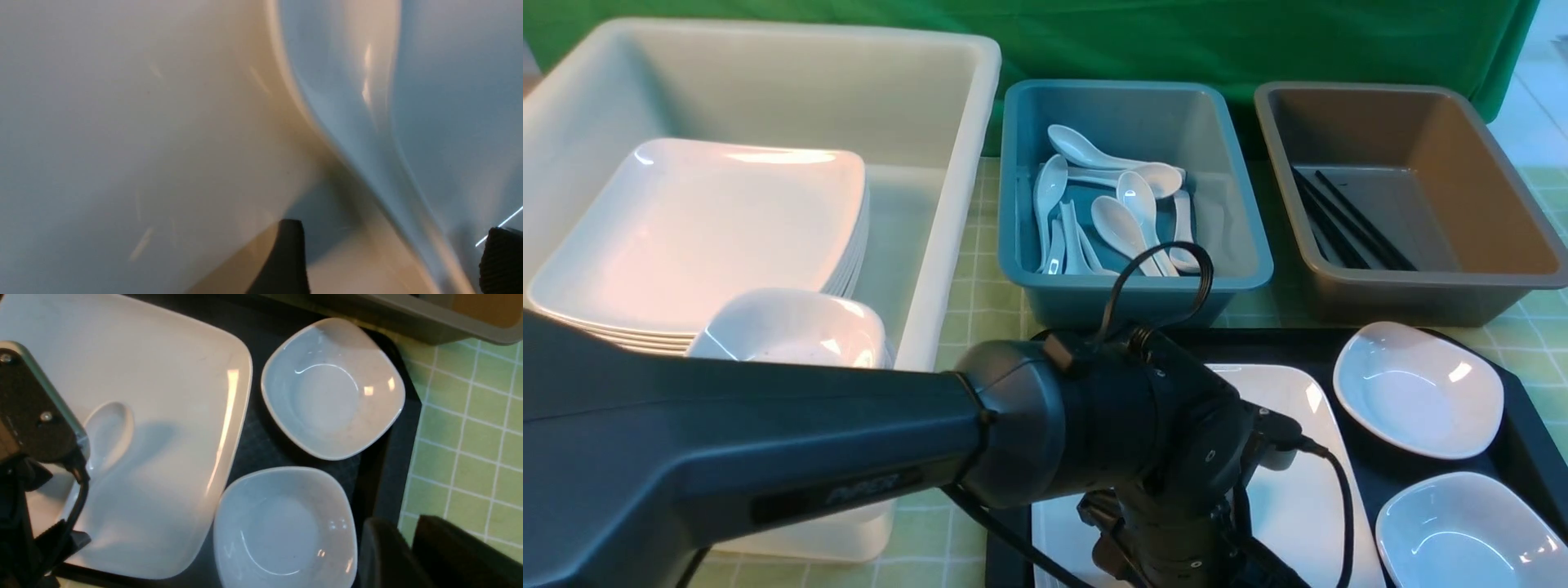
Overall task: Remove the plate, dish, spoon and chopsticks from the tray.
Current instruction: Use the left arm to grab a soup spoon from the plate, then use the left arm to put the soup spoon into the small storage box in the middle, then use the right arm to grab a small plate from the dinner plate, then use the right arm to put the small plate into the large storage box on the left, then use the right arm to grab a small plate from the dinner plate, then use the right arm to put the small plate into the large storage box on the left, then use the right arm to grab a plate from the dinner plate
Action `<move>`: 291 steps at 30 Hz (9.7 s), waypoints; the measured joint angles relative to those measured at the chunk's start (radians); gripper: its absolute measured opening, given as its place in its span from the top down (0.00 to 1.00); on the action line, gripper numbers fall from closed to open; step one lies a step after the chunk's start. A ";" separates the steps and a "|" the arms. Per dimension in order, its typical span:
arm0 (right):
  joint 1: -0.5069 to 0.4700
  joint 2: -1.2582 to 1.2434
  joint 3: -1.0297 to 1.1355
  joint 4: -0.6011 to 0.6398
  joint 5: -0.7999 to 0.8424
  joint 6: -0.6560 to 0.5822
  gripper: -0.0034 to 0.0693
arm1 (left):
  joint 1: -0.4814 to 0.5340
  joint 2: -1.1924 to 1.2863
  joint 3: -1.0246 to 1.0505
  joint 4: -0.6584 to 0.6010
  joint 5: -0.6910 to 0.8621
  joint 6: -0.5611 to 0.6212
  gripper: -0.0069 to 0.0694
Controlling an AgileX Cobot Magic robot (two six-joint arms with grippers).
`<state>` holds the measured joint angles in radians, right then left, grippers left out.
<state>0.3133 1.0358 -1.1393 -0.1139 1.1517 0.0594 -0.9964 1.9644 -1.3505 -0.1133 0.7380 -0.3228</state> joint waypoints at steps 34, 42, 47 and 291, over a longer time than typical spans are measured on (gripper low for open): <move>0.000 0.023 0.007 0.206 -0.553 -0.326 0.87 | 0.408 0.117 -0.734 0.152 0.054 0.045 0.84; 0.000 0.162 0.007 0.329 -0.681 -0.409 0.96 | 0.468 0.305 -0.870 0.126 -0.013 0.112 0.77; 0.000 0.184 0.007 0.327 -0.551 -0.360 0.96 | 0.468 0.355 -0.876 0.126 -0.005 0.121 0.44; -0.170 0.567 -0.088 0.458 -0.172 -0.314 0.74 | 0.913 -0.985 0.338 -0.366 0.148 0.717 0.93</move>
<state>0.1436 1.6032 -1.2272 0.3436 0.9802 -0.2542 -0.0832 0.9792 -1.0126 -0.4792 0.8865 0.3939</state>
